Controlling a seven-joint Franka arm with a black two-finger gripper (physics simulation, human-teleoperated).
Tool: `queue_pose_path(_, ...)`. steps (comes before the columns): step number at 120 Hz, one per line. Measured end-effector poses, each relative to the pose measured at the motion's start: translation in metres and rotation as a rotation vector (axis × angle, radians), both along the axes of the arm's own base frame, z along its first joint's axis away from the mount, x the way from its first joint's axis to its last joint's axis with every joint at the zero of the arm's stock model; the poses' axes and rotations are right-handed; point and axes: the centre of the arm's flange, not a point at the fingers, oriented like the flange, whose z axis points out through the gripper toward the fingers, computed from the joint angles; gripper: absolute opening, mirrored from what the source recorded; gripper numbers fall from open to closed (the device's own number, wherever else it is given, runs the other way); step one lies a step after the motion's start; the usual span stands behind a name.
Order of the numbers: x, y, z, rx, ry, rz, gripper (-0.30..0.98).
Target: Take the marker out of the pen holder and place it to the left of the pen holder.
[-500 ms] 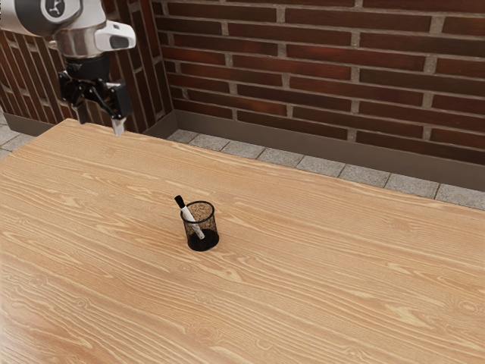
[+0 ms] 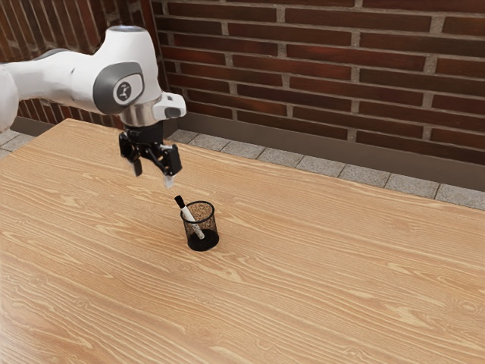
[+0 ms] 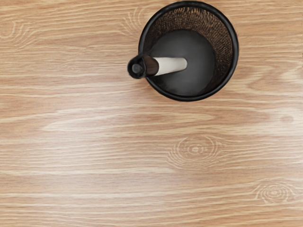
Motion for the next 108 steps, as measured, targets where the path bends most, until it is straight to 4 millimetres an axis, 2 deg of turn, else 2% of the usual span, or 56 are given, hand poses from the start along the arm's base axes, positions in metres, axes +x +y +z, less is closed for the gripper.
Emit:
queue_pose_path(9, 0.015, -0.009, -0.025, -0.001, -0.026, -0.009, 0.69)
queue_pose_path(19, 0.028, -0.010, -0.047, -0.004, -0.054, -0.004, 0.69)
queue_pose_path(33, 0.040, -0.007, -0.064, -0.010, -0.093, 0.010, 0.69)
queue_pose_path(39, 0.044, 0.001, -0.073, -0.015, -0.101, 0.028, 0.69)
queue_pose_path(50, 0.049, 0.009, -0.081, -0.019, -0.119, 0.045, 0.69)
queue_pose_path(85, 0.057, 0.016, -0.107, -0.020, -0.136, 0.054, 0.69)
queue_pose_path(108, 0.042, 0.016, -0.107, -0.032, -0.136, 0.061, 0.69)
